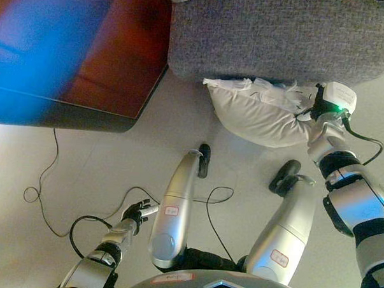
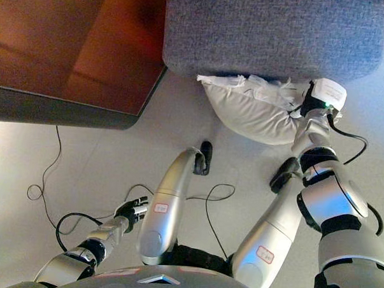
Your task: Pick up the pillow and put it on the sofa.
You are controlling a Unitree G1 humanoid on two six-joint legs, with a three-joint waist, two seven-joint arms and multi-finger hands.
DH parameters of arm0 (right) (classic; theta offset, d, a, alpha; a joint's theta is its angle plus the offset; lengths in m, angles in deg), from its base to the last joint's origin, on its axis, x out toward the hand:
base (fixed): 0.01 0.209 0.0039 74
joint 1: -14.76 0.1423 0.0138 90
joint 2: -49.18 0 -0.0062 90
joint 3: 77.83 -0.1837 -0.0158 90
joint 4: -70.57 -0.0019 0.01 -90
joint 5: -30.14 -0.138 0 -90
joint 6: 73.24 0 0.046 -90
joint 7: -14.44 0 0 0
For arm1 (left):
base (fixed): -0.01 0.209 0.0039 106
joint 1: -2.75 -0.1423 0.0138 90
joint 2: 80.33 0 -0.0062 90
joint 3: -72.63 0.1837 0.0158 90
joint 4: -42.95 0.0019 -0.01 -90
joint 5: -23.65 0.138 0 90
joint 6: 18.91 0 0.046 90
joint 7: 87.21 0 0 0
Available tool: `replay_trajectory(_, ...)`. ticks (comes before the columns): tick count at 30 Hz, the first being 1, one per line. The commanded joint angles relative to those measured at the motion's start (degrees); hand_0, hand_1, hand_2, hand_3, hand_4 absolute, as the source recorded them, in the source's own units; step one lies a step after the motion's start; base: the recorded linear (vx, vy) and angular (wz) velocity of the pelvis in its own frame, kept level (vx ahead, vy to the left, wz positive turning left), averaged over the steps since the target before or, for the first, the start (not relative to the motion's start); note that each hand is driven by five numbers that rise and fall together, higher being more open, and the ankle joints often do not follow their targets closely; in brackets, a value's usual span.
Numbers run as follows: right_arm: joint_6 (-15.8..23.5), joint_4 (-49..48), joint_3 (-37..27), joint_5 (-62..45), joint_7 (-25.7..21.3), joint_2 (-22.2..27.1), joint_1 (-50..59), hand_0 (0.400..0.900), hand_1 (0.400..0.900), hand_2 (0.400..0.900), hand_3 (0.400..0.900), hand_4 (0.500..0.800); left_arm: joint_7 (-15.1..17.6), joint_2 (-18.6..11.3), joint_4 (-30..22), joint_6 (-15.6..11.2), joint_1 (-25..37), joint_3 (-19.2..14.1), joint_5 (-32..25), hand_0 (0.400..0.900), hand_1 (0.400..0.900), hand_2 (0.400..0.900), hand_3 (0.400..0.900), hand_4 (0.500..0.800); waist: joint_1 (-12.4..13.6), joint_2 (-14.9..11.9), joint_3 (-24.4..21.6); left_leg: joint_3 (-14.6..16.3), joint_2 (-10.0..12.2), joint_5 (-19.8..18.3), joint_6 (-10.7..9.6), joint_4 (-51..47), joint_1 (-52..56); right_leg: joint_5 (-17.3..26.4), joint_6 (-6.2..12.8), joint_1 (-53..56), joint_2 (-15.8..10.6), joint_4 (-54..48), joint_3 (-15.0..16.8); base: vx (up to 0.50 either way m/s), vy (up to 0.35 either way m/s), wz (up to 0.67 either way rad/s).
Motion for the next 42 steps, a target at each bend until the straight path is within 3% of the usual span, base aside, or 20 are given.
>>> replay_trajectory(1,4.07,-3.52,1.98,-2.72,3.54,3.74,5.77,0.9,0.9,0.9,0.9,0.8,0.37,-3.5,-0.78,-1.05,-6.04,0.68,-2.86,0.9,0.9,0.9,0.9,0.8,0.6,1.46,1.48,0.26,0.21,-1.57,1.61,1.65,1.63,-6.8,-1.68,2.16,0.8,7.85,3.55,0.0,0.0,0.0)
replay_trajectory(6,7.24,-4.85,1.08,-7.27,9.93,3.46,5.0,0.9,0.9,0.9,0.9,0.8,0.15,-3.58,-1.17,-2.45,-6.14,0.63,-3.2,0.9,0.9,0.9,0.9,0.8,0.48,1.08,1.49,-0.24,0.35,-1.81,1.31,3.08,0.4,-7.89,-1.85,0.98,1.32,9.66,3.76,-0.01,-0.028,0.07)
replay_trajectory(11,8.27,-5.6,0.77,-7.45,10.73,4.17,4.9,0.9,0.9,0.9,0.9,0.8,-0.1,-3.9,-1.3,-2.91,-6.8,0.64,-3.49,0.9,0.9,0.9,0.9,0.8,0.39,1.42,1.5,-0.5,0.37,-1.81,0.85,4.75,-0.84,-8.43,-2.02,-0.21,1.31,11.39,3.94,0.0,-0.02,0.08)
replay_trajectory(17,7.98,-6.76,1.35,-9.16,12.52,5.17,7.93,0.9,0.9,0.9,0.9,0.8,0.18,-4.48,-2.87,-4.38,-8.24,0.32,-4.98,0.9,0.9,0.9,0.9,0.8,0.55,2.19,1.52,-1.27,0.56,-2.27,0.4,8.54,-5.1,-9.45,-2.47,-4.76,1.71,15.25,4.96,-0.03,0.013,0.01)
replay_trajectory(23,5.12,-7.41,3.55,-10.51,19.21,6.85,12.99,0.9,0.9,0.9,0.9,0.8,0.11,-5.38,-4.52,-6.6,-9.34,-1.06,-5.97,0.9,0.9,0.9,0.9,0.8,1.09,2.5,1.52,-2.12,0.99,-3.82,0.06,15.08,-11.81,-11.95,-3.67,-10.88,2.29,20.83,6.13,-0.07,-0.002,0.01)
replay_trajectory(24,5.31,-7.0,3.91,-9.82,19.59,7.17,13.73,0.702,0.702,0.702,0.702,0.681,0.14,-5.43,-4.7,-6.74,-9.49,-0.96,-6.34,0.9,0.9,0.9,0.9,0.8,1.15,2.55,1.52,-2.39,1.2,-3.88,-0.02,15.76,-12.57,-12.25,-3.8,-11.7,2.37,21.69,6.36,-0.04,-0.006,-0.01)
replay_trajectory(25,5.82,-6.55,4.09,-9.68,20.47,7.37,14.32,0.702,0.702,0.702,0.702,0.681,-0.07,-5.41,-4.56,-7.08,-9.57,-1.0,-6.4,0.9,0.9,0.9,0.9,0.8,1.22,2.55,1.52,-2.6,1.32,-4.0,-0.09,16.27,-13.18,-12.47,-3.89,-12.28,2.43,22.17,6.52,-0.04,-0.004,-0.03)
replay_trajectory(26,5.61,-6.41,4.46,-10.68,20.3,7.62,14.86,0.4,0.4,0.4,0.4,0.5,-0.51,-5.62,-4.37,-7.41,-9.67,-0.99,-6.7,0.9,0.9,0.9,0.9,0.8,1.2,2.51,1.52,-2.84,1.48,-4.14,-0.18,17.07,-14.04,-12.8,-4.11,-13.1,2.53,23.04,6.77,-0.04,-0.017,0.0)
replay_trajectory(34,6.63,-5.9,3.61,-10.51,17.36,9.04,15.28,0.4,0.4,0.4,0.4,0.5,-1.69,-5.64,-4.3,-8.22,-11.54,-1.54,-6.46,0.9,0.9,0.9,0.9,0.8,1.2,2.55,1.52,-3.52,2.22,-4.48,-0.52,20.23,-15.54,-13.6,-4.09,-14.09,2.48,26.24,7.73,0.0,-0.019,0.02)
replay_trajectory(42,8.02,-7.85,1.1,-10.91,17.91,9.67,11.75,0.4,0.4,0.4,0.4,0.5,-1.16,-6.15,-5.31,-7.45,-13.35,-1.75,-5.71,0.9,0.9,0.9,0.9,0.8,0.48,2.82,1.51,-2.73,3.38,-3.43,-1.22,19.83,-12.57,-12.78,-3.5,-11.3,2.1,26.31,8.15,0.06,-0.009,0.05)
